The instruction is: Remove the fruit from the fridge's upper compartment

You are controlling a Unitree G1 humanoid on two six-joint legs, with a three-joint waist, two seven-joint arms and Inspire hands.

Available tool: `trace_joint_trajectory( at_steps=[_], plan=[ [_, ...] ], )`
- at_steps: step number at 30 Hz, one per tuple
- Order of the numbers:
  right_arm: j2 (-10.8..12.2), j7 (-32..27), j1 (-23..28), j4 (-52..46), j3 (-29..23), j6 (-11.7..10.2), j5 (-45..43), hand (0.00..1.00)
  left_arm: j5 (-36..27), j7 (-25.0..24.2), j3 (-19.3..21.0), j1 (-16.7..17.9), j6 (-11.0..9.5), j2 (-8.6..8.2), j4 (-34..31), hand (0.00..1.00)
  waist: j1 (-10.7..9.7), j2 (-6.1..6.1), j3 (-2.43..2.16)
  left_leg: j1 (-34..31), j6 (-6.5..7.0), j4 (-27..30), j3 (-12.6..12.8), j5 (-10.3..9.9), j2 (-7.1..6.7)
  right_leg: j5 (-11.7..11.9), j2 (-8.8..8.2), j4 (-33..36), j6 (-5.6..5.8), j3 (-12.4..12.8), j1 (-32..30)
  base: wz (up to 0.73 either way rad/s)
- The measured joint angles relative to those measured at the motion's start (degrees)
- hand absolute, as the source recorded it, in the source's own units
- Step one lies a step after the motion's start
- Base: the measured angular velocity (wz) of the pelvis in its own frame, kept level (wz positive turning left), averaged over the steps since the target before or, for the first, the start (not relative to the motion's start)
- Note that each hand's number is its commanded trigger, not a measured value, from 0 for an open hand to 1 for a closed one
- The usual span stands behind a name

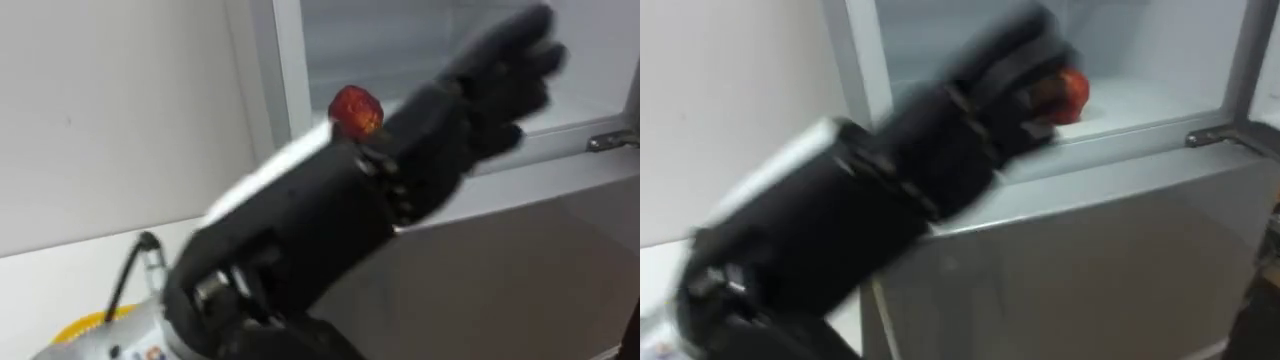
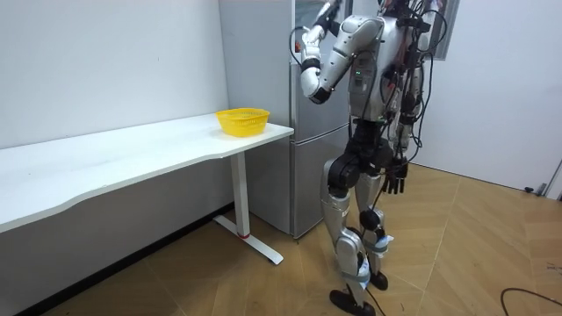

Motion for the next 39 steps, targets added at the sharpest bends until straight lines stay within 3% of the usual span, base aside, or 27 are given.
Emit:
trace_joint_trajectory(
  at_steps=[2,4,8,12,16,19,20,21,24,26,27,28,30,31,32,34,36,39],
  plan=[
    [0.12,-0.89,1.70,0.09,-1.46,-1.12,-0.28,0.00,5.84,6.55,6.33,0.52,-3.03,0.12,-0.96,0.00,2.40,-0.08,0.02,0.15,0.00,0.02,-0.37,0.00,-0.01,-0.03,-0.03,0.00,-0.05,-0.60,0.07,0.08],
    [0.64,-1.74,2.61,0.04,-3.56,-1.29,-0.33,0.00,9.41,12.62,11.37,1.50,-4.79,0.14,-1.45,0.00,3.38,-0.28,0.04,0.12,0.00,-0.01,-1.36,0.00,-0.14,-0.13,-0.19,-0.04,-0.19,-1.34,0.30,0.21],
    [1.71,-2.13,5.41,-2.02,-5.95,-2.42,-1.02,0.00,14.58,25.81,21.85,3.47,-9.27,0.14,-1.72,0.00,6.94,-0.75,-0.40,0.15,0.00,0.01,-2.72,0.00,-0.28,-0.30,-0.36,0.02,-0.28,-2.44,0.56,0.16],
    [3.14,-2.86,6.49,-2.08,-7.63,-2.98,-2.26,0.00,20.03,38.58,31.58,3.85,-13.39,0.11,-1.71,0.00,8.53,-1.01,-0.58,0.15,0.00,0.01,-4.38,0.00,-0.48,-0.31,-0.49,-0.04,-0.27,-3.60,1.22,0.16],
    [3.81,-3.19,7.84,-3.63,-7.70,-2.97,-2.64,0.00,23.69,48.71,38.45,5.77,-15.39,0.11,-1.71,0.00,10.02,-0.67,-0.80,0.15,0.00,-0.01,-4.84,0.00,-0.66,-0.31,-0.66,-0.13,-0.27,-4.39,1.35,0.05],
    [3.83,-3.12,8.51,-4.31,-8.06,-2.58,-2.47,0.00,24.35,55.47,41.80,9.82,-16.39,0.12,-0.05,0.00,10.80,-0.55,-0.50,0.29,0.03,0.07,-5.99,0.01,-1.25,-0.34,-0.89,-0.07,-0.21,-5.30,1.78,0.12],
    [3.85,-3.07,8.50,-4.62,-8.08,-1.94,-2.50,0.00,24.29,57.62,42.63,11.85,-16.19,0.09,1.44,0.00,11.07,-0.10,-0.60,0.26,0.03,0.06,-6.19,0.01,-1.20,-0.35,-0.91,-0.09,-0.19,-5.33,1.75,0.00],
    [3.85,-3.05,8.44,-4.68,-8.12,-1.69,-2.48,0.00,24.28,58.51,42.92,12.99,-15.83,0.08,2.33,0.00,11.17,-0.01,-0.59,0.26,0.04,0.06,-6.30,0.00,-1.21,-0.37,-0.92,-0.09,-0.17,-5.33,1.76,0.00],
    [3.40,-3.18,7.41,-4.93,-8.13,-0.32,-2.54,0.00,23.94,61.58,41.59,21.86,-15.15,-0.36,11.67,0.00,10.95,1.10,-0.27,0.24,0.07,0.06,-6.68,-0.01,-1.32,-0.41,-0.97,-0.02,-0.11,-5.57,2.11,0.05],
    [3.39,-3.15,7.02,-6.37,-7.93,0.58,-2.49,0.00,22.29,61.62,37.60,30.06,-12.13,-1.09,22.44,0.00,9.48,1.72,-0.12,-0.26,0.19,-0.03,-9.08,-0.04,-2.04,-1.05,-1.24,0.09,-0.02,-6.12,1.96,0.19],
    [3.46,-3.06,6.85,-6.43,-7.47,0.94,-1.76,0.00,20.63,61.31,34.95,32.14,-10.26,-1.42,28.82,0.00,9.29,1.57,-0.16,-0.40,0.22,-0.12,-9.63,-0.01,-2.10,-1.18,-1.32,0.19,-0.14,-6.64,1.95,0.14],
    [3.47,-3.03,6.88,-6.46,-7.42,1.08,-1.18,0.00,19.66,61.19,33.79,32.97,-9.51,-1.65,32.03,0.00,9.18,1.66,-0.11,-0.40,0.22,-0.17,-9.69,0.01,-2.09,-1.27,-1.31,0.27,-0.18,-6.67,1.90,0.04],
    [3.40,-3.02,6.79,-6.90,-7.42,2.12,-0.93,0.00,17.72,61.06,31.55,34.73,-7.55,-3.89,41.08,0.00,9.02,1.07,-0.31,-0.39,0.22,0.07,-9.73,0.02,-2.05,-1.41,-1.27,0.36,-0.28,-6.63,1.76,-0.04],
    [3.41,-2.83,6.63,-6.96,-7.43,2.67,-0.90,0.00,15.42,60.62,30.10,35.45,-6.35,-5.24,46.49,0.00,8.82,0.86,-0.14,-0.56,0.22,0.07,-9.79,0.02,-2.03,-1.48,-1.22,0.30,-0.28,-6.64,1.68,0.00],
    [3.42,-2.27,6.43,-6.91,-7.44,3.22,-0.63,0.00,13.88,59.94,28.51,36.46,-5.40,-6.28,51.10,0.00,8.62,-0.01,-0.20,-0.72,0.22,0.03,-9.92,0.02,-2.02,-1.52,-1.18,0.19,-0.26,-6.64,1.59,0.03],
    [3.40,-1.83,6.16,-6.90,-7.54,4.04,-0.36,0.00,12.91,58.35,25.17,37.46,-5.09,-6.80,59.90,0.00,8.60,-0.78,-0.42,-0.52,0.22,-0.04,-9.92,0.02,-1.97,-1.52,-1.17,0.09,-0.26,-6.73,1.67,0.00],
    [3.32,-1.33,5.68,-7.00,-8.16,4.49,-0.74,0.00,13.15,55.11,20.16,37.89,-2.95,-7.09,71.88,0.00,8.18,-2.03,-0.34,-0.32,0.22,0.06,-9.85,0.01,-1.76,-1.51,-1.18,0.11,-0.26,-6.83,2.31,0.00],
    [3.33,-1.38,5.20,-7.04,-8.07,4.49,-0.66,0.00,13.64,51.55,15.93,37.95,-0.68,-7.72,80.74,0.00,7.97,-2.65,-0.07,0.41,0.29,-0.21,-9.78,-0.05,-1.59,-1.47,-1.16,0.01,-0.24,-6.69,2.98,0.01]
  ],
)
